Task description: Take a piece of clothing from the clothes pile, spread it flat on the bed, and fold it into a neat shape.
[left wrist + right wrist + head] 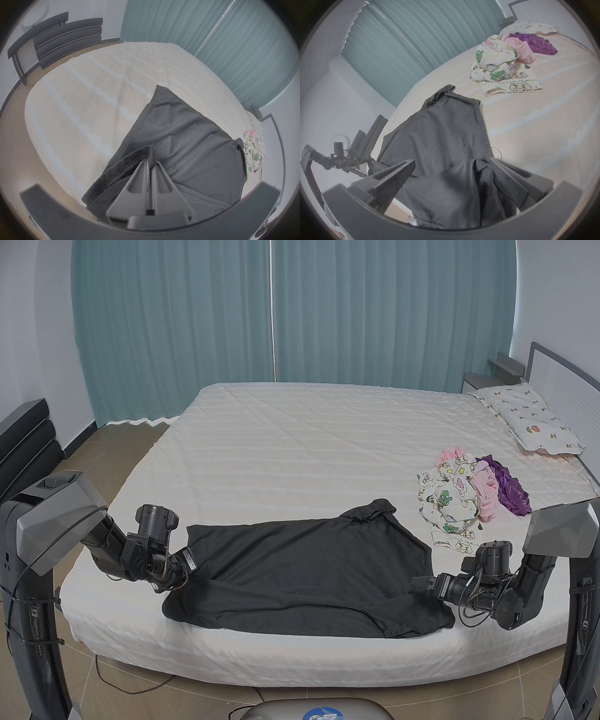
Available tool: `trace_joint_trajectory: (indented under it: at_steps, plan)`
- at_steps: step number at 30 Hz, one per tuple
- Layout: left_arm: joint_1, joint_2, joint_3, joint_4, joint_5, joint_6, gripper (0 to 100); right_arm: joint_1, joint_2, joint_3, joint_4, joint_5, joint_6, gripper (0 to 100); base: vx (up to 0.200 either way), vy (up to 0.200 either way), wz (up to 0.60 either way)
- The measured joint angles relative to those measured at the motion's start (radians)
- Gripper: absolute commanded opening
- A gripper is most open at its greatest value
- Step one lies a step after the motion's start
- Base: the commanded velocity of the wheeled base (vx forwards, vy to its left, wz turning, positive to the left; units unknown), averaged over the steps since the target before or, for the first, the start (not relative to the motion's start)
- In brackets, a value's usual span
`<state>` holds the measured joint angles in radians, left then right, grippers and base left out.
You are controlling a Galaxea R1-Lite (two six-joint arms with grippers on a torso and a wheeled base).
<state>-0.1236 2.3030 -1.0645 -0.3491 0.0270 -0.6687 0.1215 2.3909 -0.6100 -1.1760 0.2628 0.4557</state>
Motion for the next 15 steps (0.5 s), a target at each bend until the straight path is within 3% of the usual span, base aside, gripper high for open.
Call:
trace_joint_trajectory:
  at_steps: [2,3,15]
  plan:
    - [0.000,0.000,-0.001,0.000,0.000,0.000,0,0.001,0.007,-0.014,0.008,0.002,-0.007,100,0.000,0.000,0.00]
    - [0.000,0.000,-0.001,0.000,0.000,0.000,0,0.003,0.011,-0.022,0.017,0.004,-0.011,0,0.000,0.000,0.00]
    - [0.006,0.004,-0.003,0.003,0.000,-0.001,0,-0.007,0.031,-0.063,0.031,0.010,-0.008,0,0.000,0.000,0.00]
